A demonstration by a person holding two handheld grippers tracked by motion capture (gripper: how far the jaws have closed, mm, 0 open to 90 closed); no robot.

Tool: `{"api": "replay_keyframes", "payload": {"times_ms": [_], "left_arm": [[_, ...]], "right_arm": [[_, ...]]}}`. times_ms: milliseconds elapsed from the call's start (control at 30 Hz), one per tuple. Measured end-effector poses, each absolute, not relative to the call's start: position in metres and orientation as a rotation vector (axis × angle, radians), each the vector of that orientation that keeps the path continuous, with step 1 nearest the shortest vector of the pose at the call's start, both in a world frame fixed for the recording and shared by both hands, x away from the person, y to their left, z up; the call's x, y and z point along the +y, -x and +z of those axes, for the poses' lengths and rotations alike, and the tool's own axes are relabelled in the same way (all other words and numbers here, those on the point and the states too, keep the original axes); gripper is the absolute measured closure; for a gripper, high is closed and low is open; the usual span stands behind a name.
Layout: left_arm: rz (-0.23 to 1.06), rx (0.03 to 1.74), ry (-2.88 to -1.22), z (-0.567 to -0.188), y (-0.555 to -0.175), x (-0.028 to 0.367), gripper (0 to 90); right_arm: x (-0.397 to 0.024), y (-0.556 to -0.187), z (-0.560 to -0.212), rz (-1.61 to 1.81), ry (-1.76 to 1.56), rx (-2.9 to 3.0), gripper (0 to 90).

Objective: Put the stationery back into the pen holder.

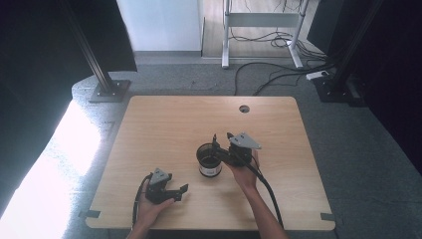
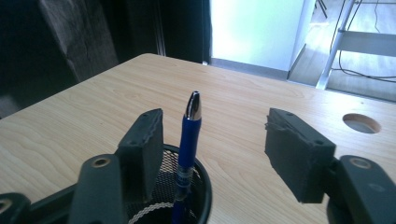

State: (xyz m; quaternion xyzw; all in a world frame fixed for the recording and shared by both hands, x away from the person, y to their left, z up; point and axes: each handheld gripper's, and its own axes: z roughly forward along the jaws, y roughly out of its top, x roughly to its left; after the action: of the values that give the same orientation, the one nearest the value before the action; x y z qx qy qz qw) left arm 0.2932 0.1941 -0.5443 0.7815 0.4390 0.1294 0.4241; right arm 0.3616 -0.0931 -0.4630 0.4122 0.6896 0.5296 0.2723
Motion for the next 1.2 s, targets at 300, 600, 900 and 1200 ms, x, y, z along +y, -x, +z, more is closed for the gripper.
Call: {"api": "replay_keyframes", "payload": {"times_ms": [300,600,900,1200], "left_arm": [[0.323,1.100,-1.958,-0.545,-0.294,0.194,17.0],[0.320,1.099,-1.960,-0.545,-0.294,0.193,17.0],[0.321,1.099,-1.961,-0.545,-0.294,0.192,17.0],[0.319,1.103,-1.960,-0.545,-0.294,0.192,17.0]], "right_arm": [[-0.120,-0.345,-0.464,1.429,-1.103,1.851,33.5],[-0.152,-0.325,-0.473,1.431,-1.126,1.854,31.9],[-0.176,-0.301,-0.482,1.413,-1.135,1.866,31.9],[-0.199,-0.293,-0.502,1.365,-1.207,1.865,32.2]]}}
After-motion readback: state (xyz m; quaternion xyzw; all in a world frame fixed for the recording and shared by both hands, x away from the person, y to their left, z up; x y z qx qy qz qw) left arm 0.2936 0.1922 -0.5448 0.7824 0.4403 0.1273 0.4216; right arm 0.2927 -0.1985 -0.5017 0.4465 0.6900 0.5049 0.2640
